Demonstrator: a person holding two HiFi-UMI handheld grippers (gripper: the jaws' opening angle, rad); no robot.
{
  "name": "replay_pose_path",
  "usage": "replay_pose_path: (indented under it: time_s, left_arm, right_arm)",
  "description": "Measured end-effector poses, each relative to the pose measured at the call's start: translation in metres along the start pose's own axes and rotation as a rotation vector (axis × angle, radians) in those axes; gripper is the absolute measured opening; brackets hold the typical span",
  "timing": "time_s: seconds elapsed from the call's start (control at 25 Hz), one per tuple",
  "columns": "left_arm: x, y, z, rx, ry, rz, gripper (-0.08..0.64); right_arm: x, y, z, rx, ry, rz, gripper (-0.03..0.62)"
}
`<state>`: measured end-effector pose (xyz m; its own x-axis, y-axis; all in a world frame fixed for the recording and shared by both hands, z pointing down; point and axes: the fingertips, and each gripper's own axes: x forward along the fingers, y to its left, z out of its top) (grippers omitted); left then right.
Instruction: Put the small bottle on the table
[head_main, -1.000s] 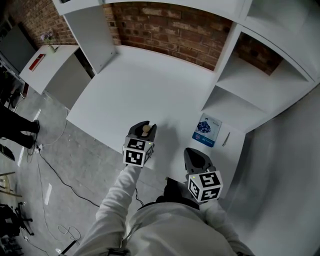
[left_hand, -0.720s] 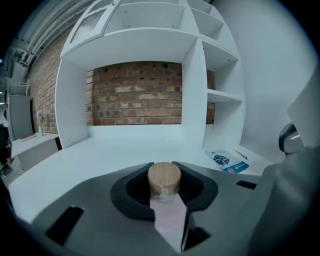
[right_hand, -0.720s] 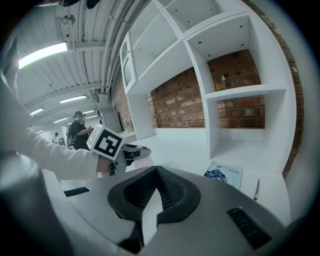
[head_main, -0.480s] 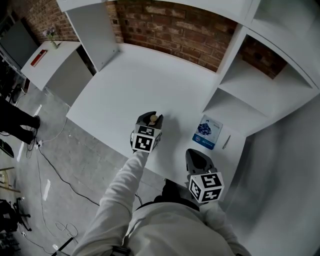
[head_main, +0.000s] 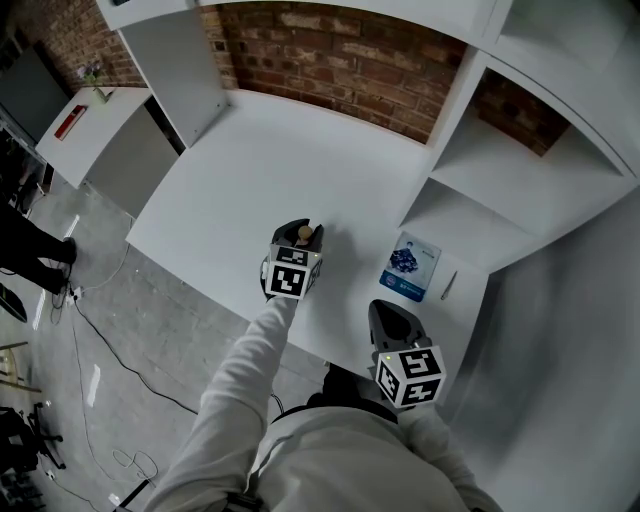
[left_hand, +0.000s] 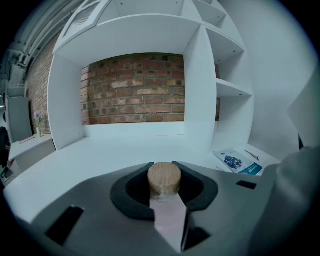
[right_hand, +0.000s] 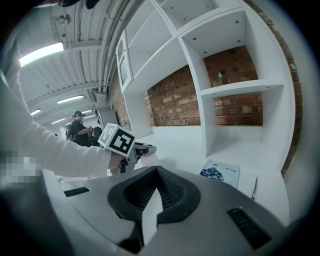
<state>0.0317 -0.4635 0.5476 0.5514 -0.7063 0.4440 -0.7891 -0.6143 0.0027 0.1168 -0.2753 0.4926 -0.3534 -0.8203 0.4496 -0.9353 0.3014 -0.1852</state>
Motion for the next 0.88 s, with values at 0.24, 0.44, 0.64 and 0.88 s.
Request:
replay_pose_path:
  time_s: [0.24, 0.44, 0.64, 0.88]
  left_arm:
    - [0.009, 0.006, 0.004, 0.006, -0.008, 0.011, 0.12]
    - [0.017, 0.006, 0.01, 0.012, -0.012, 0.007, 0.123]
    - [0.023, 0.006, 0.004, 0.014, -0.017, 0.013, 0.134]
    - [0.011, 0.008, 0.01, 0.01, -0.035, 0.03, 0.183]
  right_arm:
    - [0.001, -0.003, -0.001, 0.004, 0.004, -0.005, 0.028]
    - [0.004, -0.005, -0.001, 0.0, 0.009, -0.008, 0.028]
    - [0.006, -0.003, -0.001, -0.005, 0.012, 0.0, 0.028]
    - [0.008, -0.001, -0.001, -0.004, 0.015, 0.007, 0.028]
